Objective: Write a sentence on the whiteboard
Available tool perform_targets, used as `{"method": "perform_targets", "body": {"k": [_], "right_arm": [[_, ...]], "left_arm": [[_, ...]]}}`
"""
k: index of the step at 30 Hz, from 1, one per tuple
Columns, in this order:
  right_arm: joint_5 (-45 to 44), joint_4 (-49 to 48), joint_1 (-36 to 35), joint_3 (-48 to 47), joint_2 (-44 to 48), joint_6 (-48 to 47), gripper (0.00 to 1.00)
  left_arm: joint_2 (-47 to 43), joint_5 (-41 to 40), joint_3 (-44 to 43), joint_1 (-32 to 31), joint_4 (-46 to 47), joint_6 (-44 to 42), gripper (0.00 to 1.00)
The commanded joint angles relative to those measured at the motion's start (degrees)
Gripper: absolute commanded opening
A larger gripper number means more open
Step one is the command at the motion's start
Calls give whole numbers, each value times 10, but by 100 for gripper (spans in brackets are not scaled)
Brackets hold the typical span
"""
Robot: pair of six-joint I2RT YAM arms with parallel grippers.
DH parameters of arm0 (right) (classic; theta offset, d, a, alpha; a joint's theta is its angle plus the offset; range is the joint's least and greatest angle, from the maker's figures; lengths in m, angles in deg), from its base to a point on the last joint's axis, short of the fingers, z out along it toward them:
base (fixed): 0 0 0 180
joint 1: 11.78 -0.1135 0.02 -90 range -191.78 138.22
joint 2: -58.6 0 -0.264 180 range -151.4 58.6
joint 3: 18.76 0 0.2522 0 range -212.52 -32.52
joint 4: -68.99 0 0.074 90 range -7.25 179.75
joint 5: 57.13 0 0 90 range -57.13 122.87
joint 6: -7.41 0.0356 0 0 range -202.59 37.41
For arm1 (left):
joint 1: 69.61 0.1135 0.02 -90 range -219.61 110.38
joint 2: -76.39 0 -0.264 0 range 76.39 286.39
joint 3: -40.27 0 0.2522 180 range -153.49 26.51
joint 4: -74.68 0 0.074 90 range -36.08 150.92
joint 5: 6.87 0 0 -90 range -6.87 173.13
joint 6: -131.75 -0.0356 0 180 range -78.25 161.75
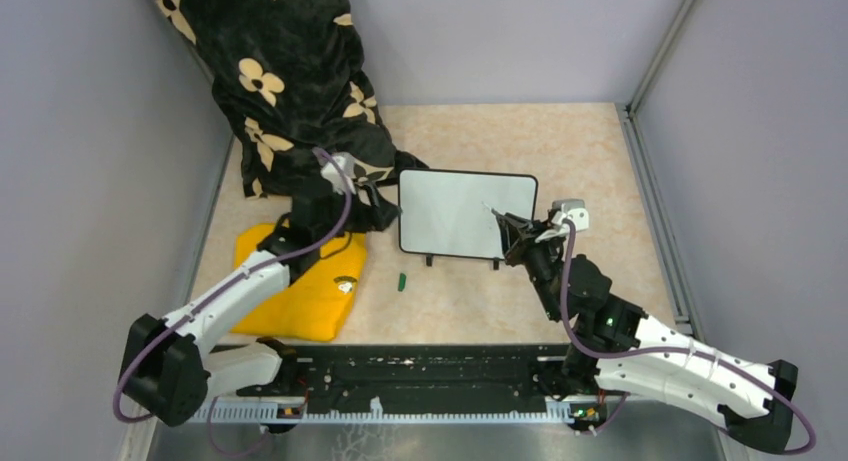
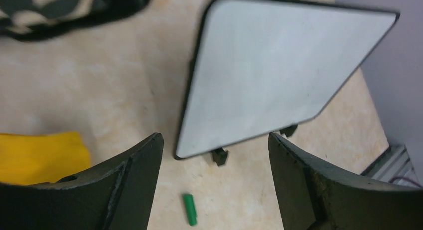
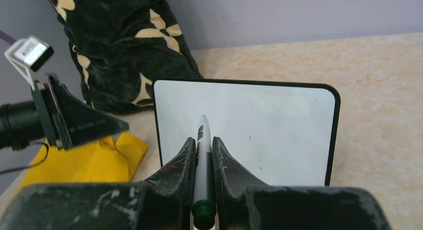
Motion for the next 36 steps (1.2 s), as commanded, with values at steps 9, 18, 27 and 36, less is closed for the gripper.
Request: {"method": "perform_targets", "body": {"k": [9, 18, 27, 36], "right_arm": [[92, -41, -3, 0, -15, -18, 0], [115, -36, -3, -12, -20, 2, 0], [126, -20, -3, -23, -24, 22, 0], [131, -18, -3, -48, -55, 22, 0]], "left_arm": [[29, 156, 76, 127, 318, -103, 91], [116, 363, 66, 232, 401, -73, 98], [255, 512, -2, 260, 470, 65, 99], [417, 645, -2, 259, 815, 214, 87]]}}
